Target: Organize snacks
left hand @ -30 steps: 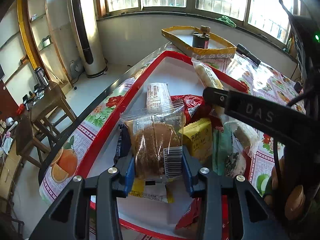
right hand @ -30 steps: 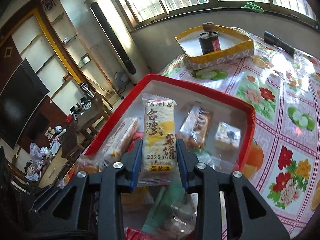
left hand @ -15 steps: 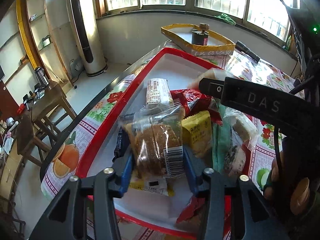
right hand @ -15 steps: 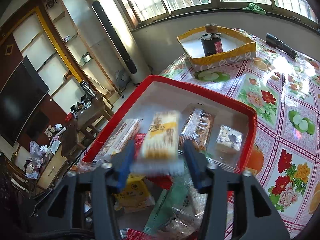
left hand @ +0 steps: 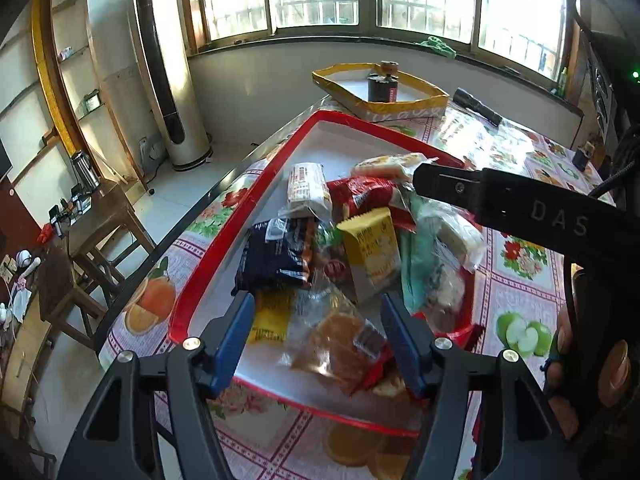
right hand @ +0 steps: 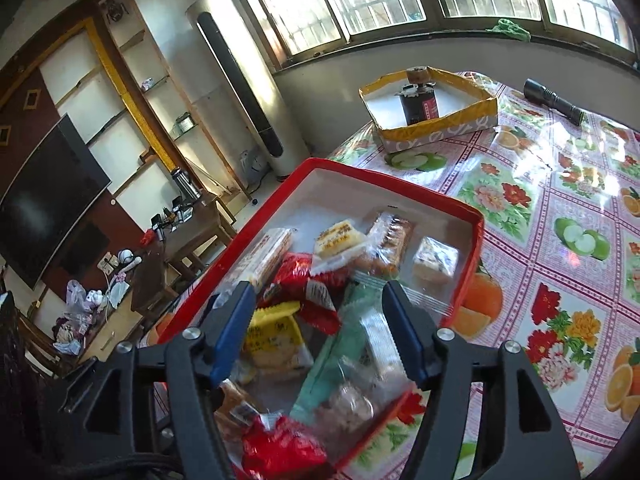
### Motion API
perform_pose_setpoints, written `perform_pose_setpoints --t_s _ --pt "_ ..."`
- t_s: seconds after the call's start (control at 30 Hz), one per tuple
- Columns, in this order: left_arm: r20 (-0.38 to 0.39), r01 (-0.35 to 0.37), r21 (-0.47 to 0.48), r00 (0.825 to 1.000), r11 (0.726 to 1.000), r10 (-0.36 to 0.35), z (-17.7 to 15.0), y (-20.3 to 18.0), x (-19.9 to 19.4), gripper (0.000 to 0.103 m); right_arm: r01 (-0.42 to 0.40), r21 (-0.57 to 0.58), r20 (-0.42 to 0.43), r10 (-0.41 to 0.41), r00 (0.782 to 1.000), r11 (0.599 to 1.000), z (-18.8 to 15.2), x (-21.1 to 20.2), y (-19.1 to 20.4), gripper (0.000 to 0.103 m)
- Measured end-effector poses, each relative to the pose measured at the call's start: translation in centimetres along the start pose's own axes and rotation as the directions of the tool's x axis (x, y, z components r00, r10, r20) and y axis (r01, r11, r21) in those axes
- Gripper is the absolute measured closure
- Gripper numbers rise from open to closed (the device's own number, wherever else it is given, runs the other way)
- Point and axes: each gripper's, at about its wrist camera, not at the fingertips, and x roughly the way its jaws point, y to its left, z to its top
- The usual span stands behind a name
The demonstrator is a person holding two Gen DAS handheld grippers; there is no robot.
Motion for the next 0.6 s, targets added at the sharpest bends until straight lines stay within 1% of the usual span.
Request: perform_pose_setpoints --t_s 0.17,0.3,0.37,0.47,0.6 --pt "0.007 0.004 0.014 1.0 1.0 -0.004 -0.9 -0.1 -1.0 0.035 -0.011 -0.037 0.0 0.012 1.0 0.999 -0.9 -1.2 0.0 0.033" --pt "0.021 0.001 0.023 1.0 1.0 -0.001 -1.5 0.1 -2.1 0.034 -0.016 -0.101 0.001 0.017 1.0 0.995 -1.8 -2.5 0.1 0.029" --pt "0.031 -0.005 0.027 1.0 1.0 0.004 -1.8 0.3 -2.6 0.031 -0.023 -0.137 -0.004 0.022 1.0 0.99 -2.2 -3.1 0.2 0.027" --pt "0.049 -0.017 0.031 0.999 0.999 0.015 -2.5 0.8 -3.4 0.029 -0.02 -0.225 -0.024 0.015 1.0 0.974 -3.4 -4.0 0.7 0.023" --pt "0.068 -0.02 0.03 0.998 0.999 0.018 -3.2 1.2 -4.2 0.029 -0.011 -0.353 -0.062 -0.011 0.998 0.936 -5.1 -4.8 1.6 0.018"
